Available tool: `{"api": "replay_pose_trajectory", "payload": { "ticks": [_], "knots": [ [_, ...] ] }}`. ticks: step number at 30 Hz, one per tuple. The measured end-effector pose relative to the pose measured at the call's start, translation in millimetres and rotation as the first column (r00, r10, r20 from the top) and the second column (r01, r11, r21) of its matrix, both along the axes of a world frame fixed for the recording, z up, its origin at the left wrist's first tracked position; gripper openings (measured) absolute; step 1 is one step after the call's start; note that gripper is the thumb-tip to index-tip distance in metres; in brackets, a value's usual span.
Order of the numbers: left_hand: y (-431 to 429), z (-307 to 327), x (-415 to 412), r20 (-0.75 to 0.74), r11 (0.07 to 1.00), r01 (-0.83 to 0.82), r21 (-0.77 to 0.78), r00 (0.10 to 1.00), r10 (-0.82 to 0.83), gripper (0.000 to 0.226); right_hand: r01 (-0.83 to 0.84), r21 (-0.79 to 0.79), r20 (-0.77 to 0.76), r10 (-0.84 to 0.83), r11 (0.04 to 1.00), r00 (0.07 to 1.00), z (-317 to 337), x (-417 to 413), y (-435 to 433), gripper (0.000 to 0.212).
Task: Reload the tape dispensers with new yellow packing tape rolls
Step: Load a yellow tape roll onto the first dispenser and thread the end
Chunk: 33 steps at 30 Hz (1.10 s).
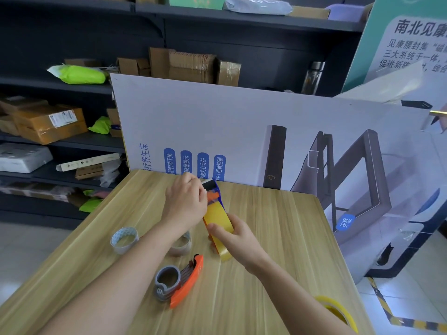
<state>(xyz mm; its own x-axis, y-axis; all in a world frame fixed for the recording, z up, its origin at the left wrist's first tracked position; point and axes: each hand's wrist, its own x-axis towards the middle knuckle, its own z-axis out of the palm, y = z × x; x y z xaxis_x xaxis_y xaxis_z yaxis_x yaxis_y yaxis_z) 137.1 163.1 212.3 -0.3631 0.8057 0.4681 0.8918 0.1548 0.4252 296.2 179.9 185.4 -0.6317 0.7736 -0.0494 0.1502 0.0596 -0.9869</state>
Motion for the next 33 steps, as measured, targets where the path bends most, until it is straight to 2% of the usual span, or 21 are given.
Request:
{"api": "replay_pose_trajectory", "payload": {
  "ticks": [6,10,15,20,25,29,33],
  "knots": [
    [-0.3,5.9,-6.4,-0.055,0.987,0.063,-0.146,0.996,-0.071,0.02,-0.003,0.026,0.018,0.003,1.0,1.0,-0.7,2.2,-1.5,0.016],
    [-3.1,9.8,-4.4,0.018,0.991,0.101,-0.082,0.995,-0.1,0.021,0.015,-0.002,0.002,-0.015,1.0,1.0,-3.1,1.1,-3.5,0.029],
    [-2.6,10.3,-4.0,0.078,0.997,0.048,-0.061,0.996,-0.043,0.023,-0.002,0.015,0.0,0.002,1.0,1.0,-4.3,-0.7,-2.5,0.015],
    [1.2,8.8,-8.6,0.079,0.998,-0.019,-0.067,0.997,0.024,0.023,-0.04,0.075,0.049,0.037,0.996,0.998,-5.6,-1.1,-1.2,0.022],
    [4.7,15.8,-13.0,0.162,0.99,0.097,-0.102,0.984,-0.08,0.024,-0.069,0.028,0.047,0.067,0.997,0.997,-6.8,-4.3,3.2,0.034],
    [6.1,21.0,-19.7,0.105,0.983,0.08,-0.163,0.992,-0.064,0.025,-0.14,0.003,0.113,0.139,0.99,0.984,-8.5,-3.2,5.6,0.031],
    [10.2,24.3,-22.9,0.073,0.98,0.063,-0.191,0.996,-0.049,0.025,-0.145,-0.031,0.06,0.147,0.989,0.987,-10.2,-5.8,1.9,0.023]
  ]
}}
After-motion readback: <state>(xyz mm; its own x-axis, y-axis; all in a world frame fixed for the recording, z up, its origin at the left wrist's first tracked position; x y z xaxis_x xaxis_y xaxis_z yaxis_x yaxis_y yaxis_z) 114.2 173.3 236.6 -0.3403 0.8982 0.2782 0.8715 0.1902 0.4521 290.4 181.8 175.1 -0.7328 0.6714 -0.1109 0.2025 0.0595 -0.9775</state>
